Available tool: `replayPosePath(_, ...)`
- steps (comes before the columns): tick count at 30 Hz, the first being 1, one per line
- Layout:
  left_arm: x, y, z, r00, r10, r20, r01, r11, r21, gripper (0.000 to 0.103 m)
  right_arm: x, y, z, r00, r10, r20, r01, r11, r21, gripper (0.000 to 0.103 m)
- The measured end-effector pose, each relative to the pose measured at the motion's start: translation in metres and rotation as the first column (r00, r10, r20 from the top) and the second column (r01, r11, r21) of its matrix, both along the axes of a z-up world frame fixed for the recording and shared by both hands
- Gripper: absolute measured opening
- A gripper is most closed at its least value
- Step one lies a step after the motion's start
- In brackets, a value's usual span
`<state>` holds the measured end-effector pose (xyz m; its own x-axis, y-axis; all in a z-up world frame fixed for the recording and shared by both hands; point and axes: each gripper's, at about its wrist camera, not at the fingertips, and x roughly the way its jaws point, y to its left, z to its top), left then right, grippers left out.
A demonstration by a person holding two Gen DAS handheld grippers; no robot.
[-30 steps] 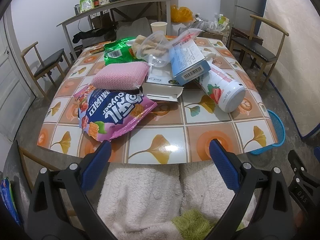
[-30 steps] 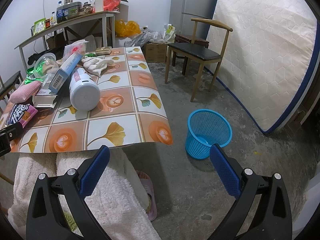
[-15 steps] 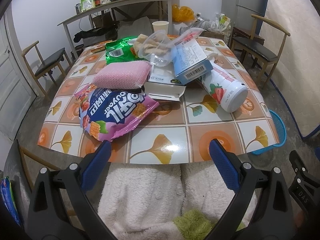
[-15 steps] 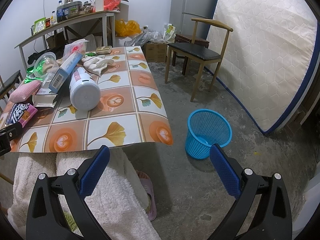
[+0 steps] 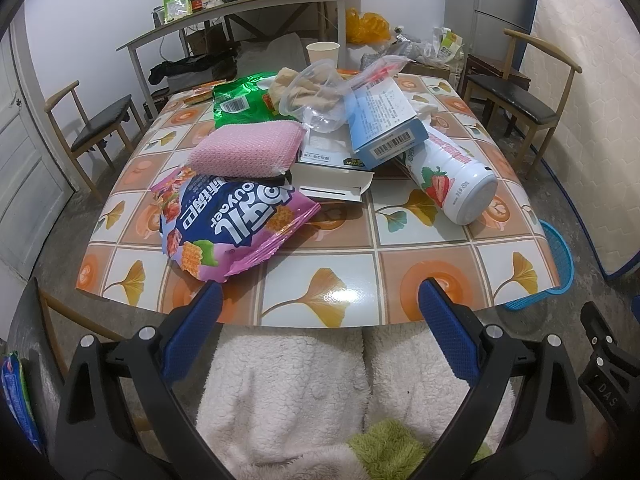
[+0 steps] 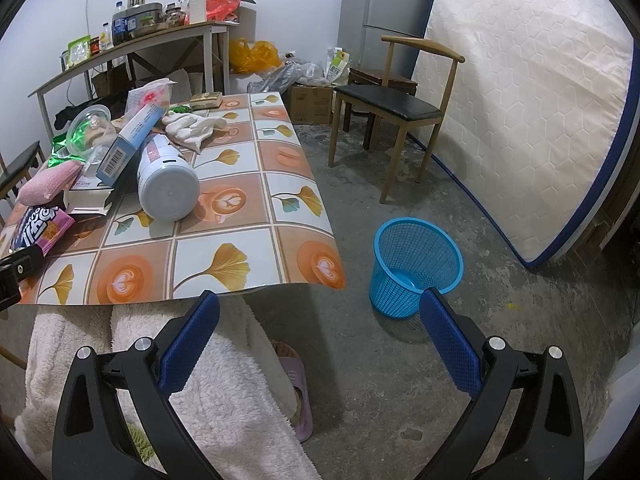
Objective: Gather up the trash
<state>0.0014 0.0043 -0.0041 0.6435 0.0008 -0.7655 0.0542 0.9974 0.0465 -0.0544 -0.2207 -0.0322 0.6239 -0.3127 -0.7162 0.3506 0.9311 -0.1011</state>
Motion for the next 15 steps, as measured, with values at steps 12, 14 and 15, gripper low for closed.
replayPosePath(12, 0.0003, 0.0000, -0.0001, 1.000, -0.001, -0.001, 0.001, 1.000, 0.000, 0.094, 0.0012, -0.0012, 0.0005, 1.000, -0.001, 0.001, 0.001, 1.000, 0.000, 0.097)
replayPosePath(14, 0.0002, 0.0003, -0.0003, 1.000, 0.000, 0.000, 0.000, 1.000, 0.000, 0.094, -0.0013, -0.0012, 0.0002, 1.000, -0.002, 0.001, 0.002, 1.000, 0.000, 0.097)
replayPosePath(15, 0.0003, 0.0000, 0.0000, 1.000, 0.000, 0.000, 0.000, 1.000, -0.001, 0.094, -0.0016, -0.0015, 0.0001, 1.000, -0.003, 0.001, 0.003, 1.000, 0.000, 0.097)
